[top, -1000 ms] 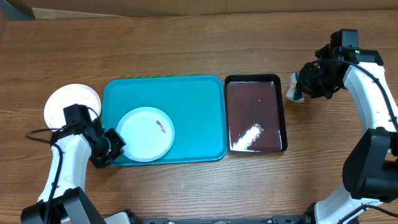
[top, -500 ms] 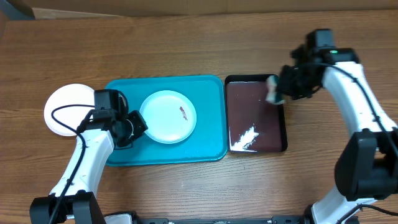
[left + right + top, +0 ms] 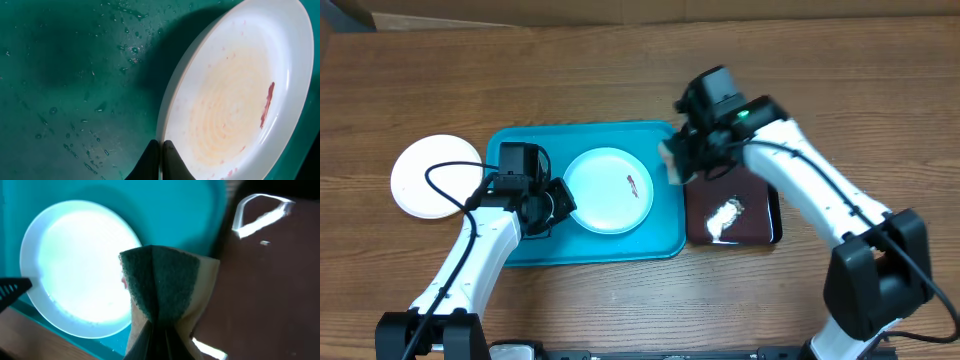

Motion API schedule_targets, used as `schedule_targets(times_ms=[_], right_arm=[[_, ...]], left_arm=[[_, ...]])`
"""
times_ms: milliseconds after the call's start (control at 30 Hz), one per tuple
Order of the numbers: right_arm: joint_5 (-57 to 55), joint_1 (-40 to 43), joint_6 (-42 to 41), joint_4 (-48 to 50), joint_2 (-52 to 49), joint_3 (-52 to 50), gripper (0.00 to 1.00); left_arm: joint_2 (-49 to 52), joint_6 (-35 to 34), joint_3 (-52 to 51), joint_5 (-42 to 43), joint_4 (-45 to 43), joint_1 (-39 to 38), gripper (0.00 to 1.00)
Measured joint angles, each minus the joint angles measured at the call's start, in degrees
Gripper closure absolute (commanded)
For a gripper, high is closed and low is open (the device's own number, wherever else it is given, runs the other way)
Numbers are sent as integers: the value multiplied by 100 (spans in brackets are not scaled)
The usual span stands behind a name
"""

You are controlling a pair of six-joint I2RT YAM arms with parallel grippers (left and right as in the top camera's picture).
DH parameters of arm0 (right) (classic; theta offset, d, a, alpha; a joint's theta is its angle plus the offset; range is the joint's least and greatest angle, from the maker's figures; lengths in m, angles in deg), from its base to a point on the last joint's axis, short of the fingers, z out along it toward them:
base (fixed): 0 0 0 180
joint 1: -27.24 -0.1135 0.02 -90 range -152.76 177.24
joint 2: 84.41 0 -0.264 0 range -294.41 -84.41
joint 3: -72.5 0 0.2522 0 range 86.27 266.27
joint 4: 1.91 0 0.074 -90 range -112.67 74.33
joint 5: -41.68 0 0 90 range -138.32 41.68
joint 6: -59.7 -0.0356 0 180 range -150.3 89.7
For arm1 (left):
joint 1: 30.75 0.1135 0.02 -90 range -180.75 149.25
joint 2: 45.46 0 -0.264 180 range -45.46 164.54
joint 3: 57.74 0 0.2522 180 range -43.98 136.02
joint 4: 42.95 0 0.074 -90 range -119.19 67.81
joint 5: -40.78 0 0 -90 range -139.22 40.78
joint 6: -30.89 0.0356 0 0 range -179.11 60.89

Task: Clean dirty plates on tray and stack at the side
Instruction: 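Bring the sponge in the right gripper over the white plate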

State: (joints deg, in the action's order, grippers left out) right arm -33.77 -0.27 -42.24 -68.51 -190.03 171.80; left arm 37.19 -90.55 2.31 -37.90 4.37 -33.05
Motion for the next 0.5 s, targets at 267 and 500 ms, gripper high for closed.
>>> schedule_targets(times_ms=[267, 500], right_arm=[[-841, -881, -7, 332, 0, 0, 96], [-1628, -1469, -195, 634, 0, 0, 96]], left_arm=[[0, -39, 0, -234, 7, -24, 70], [0, 46, 0, -590, 28, -24, 82]])
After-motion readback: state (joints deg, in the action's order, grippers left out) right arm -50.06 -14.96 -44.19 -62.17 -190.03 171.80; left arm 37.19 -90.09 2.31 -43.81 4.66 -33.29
